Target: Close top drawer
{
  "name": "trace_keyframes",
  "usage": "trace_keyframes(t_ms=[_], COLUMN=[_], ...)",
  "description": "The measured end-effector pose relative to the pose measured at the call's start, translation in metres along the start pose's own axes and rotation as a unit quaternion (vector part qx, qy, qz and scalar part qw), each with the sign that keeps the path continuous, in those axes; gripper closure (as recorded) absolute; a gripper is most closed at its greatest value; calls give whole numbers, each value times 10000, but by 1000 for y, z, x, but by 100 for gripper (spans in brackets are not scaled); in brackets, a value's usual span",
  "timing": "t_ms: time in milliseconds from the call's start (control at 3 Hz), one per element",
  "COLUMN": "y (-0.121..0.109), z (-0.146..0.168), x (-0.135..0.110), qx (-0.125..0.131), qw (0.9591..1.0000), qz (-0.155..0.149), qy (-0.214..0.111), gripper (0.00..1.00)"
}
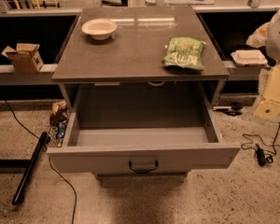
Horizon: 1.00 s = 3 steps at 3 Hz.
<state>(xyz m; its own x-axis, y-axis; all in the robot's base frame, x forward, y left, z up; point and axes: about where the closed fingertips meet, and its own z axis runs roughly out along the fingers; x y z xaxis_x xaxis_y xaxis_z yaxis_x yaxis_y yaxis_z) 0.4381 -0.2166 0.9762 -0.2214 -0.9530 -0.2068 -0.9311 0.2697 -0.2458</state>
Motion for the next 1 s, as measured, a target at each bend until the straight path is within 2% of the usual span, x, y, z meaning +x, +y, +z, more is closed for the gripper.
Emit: trace_keyframes(t_ms=[333, 667, 1000], y=[0, 12, 41], z=[0, 15, 48], x=[0, 3, 11], qx=[0, -185, -477], qw=[10000, 9995, 9981], qz=[0, -150, -285], qy=[0, 189, 265], gripper=[0, 0, 0])
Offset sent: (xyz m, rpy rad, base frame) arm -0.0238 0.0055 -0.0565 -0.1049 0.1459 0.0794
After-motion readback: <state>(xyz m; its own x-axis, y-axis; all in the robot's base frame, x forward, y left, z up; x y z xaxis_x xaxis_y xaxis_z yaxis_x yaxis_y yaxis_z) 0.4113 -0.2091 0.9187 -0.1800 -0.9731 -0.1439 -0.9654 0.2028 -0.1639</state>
